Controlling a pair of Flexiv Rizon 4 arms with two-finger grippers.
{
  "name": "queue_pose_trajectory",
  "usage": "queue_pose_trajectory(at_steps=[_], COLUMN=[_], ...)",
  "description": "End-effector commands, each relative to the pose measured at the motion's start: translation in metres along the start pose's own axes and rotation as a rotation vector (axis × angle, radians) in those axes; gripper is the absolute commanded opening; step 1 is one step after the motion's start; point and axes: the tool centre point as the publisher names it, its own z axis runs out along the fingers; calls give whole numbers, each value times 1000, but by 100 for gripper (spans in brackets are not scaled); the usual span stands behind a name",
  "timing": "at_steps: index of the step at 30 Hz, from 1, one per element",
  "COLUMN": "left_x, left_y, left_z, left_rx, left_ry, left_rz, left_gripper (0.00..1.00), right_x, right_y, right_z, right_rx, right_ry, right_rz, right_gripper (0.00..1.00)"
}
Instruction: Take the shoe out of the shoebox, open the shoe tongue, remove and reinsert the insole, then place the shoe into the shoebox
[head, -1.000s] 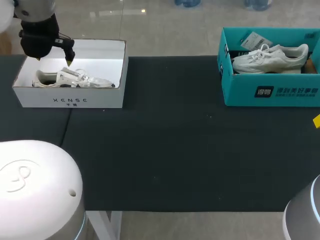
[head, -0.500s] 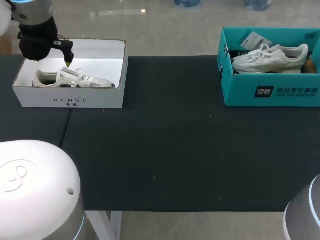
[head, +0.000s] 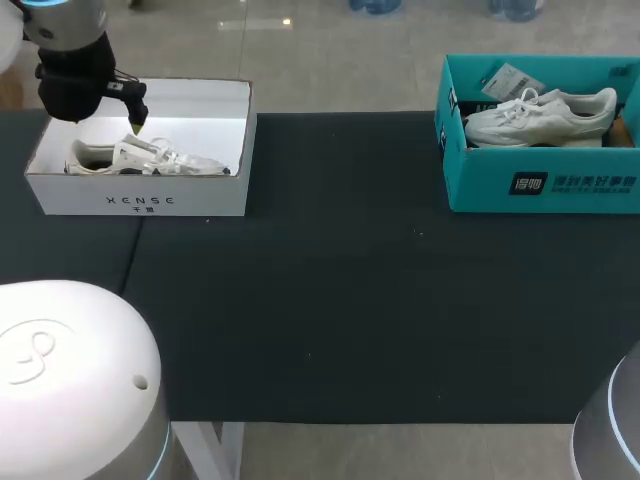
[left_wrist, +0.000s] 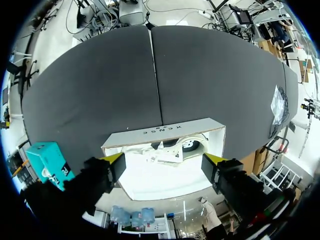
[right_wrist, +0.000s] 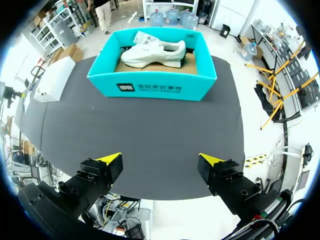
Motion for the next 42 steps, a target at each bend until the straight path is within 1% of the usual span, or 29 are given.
queue_pose_trajectory(at_steps=[1,2,32,36,42], left_x=[0,0,0,0,0], left_y=[-1,-1,-1,-1,-1], left_z=[0,0,0,0,0], left_rx=[-2,-2,-2,-2,-2], left_ry=[2,2,2,2,2], left_rz=[1,1,1,1,1], left_gripper=[100,100,100,100,100], right_x=[-11,-10,-10,-25,-46], right_y=[64,63,63,100,165], right_z=[12,9,9,17,41], right_rx=[310,302,302,280,249], right_ry=[-70,-89,-89,-99,-63], right_rz=[40,40,40,43,6], right_gripper=[100,100,100,100,100])
